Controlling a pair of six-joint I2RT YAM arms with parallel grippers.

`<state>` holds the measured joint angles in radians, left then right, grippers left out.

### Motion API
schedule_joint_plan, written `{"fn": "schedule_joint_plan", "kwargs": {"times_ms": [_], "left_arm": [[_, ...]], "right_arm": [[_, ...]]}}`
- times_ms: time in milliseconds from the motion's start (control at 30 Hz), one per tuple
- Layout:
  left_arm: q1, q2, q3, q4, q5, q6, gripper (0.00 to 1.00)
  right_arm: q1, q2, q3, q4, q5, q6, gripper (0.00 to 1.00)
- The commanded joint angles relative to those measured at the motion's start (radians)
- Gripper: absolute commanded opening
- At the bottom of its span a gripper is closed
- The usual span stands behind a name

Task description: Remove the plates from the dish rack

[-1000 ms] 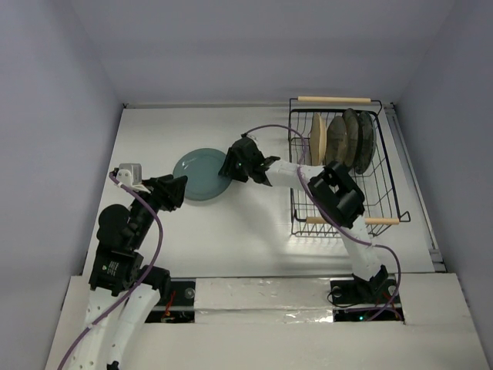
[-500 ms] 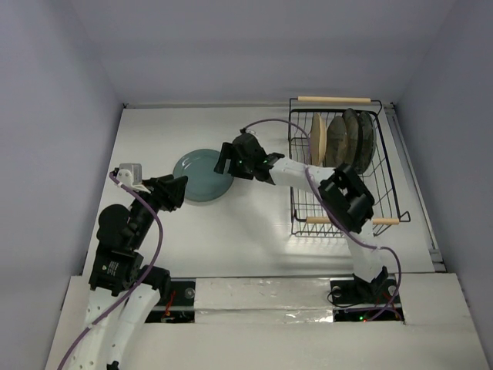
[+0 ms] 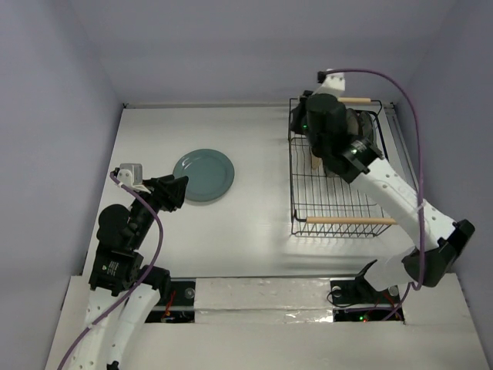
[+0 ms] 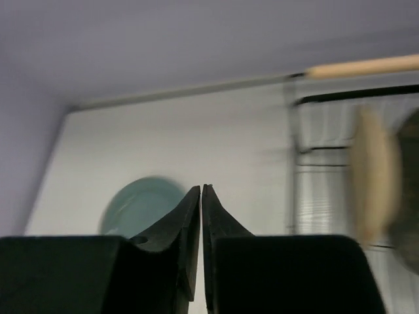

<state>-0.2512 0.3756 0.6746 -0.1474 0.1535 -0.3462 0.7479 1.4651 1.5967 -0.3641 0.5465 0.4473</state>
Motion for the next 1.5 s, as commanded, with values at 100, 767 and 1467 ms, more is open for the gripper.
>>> {"fn": "schedule_joint_plan", "kwargs": {"times_ms": [100, 767, 1467], "left_arm": [[0.006, -0.014, 0.028, 0.039, 0.012, -0.004, 0.45], [0.006, -0.026, 0.028, 0.034, 0.014, -0.002, 0.45], [0.006, -0.029, 0.028, 0.037, 0.017, -0.004, 0.45]], "right_arm": [[-0.176, 0.038, 0.011, -0.289, 0.215, -0.182, 0.69], [-0.301, 0.483, 0.307, -0.434, 0.328, -0.331, 0.52], [-0.291, 0.522, 0.367, -0.394, 0.489, -0.437, 0.0]]}}
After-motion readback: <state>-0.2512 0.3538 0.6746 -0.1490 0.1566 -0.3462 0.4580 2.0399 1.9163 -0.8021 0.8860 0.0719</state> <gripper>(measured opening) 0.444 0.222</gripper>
